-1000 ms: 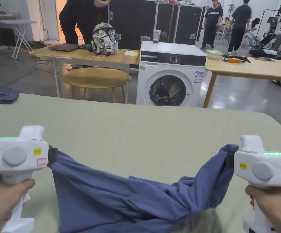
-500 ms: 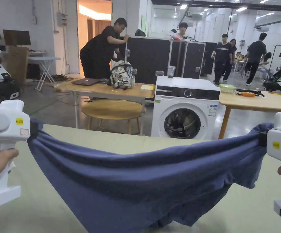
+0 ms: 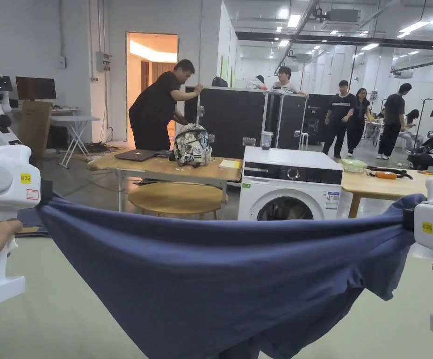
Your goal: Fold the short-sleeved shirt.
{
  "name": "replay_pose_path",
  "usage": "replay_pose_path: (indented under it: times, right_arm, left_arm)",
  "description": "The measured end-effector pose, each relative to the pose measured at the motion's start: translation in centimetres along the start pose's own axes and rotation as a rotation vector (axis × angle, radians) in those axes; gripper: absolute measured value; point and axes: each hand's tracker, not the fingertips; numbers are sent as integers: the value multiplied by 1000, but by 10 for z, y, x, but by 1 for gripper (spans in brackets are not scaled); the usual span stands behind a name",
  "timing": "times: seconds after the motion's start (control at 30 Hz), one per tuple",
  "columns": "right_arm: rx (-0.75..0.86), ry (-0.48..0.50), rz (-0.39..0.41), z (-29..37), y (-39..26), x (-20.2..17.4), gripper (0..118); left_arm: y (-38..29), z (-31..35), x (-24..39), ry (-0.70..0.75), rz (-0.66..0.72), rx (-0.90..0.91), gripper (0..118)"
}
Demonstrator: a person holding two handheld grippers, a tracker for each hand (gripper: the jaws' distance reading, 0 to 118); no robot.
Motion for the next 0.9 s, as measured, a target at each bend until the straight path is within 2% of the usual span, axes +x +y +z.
replay_pose_path:
  times: [0.27,0.4,0.57,0.9]
  right_arm:
    - [53,-19,-2,-30,34,-5,2]
    - [61,-25,8,-34,37,-13,2]
    - [27,-20,9,-44,7,-18,2]
    - [-123,-8,68,-32,-108,-15,2]
  left_arm:
    - [43,-9,10,19,-27,53,0]
    - [42,-13,17,20,-31,53,0]
    - [10,-26,18,17,-40,10,0]
    - [-117,-38,2,-13,-37,-135,0]
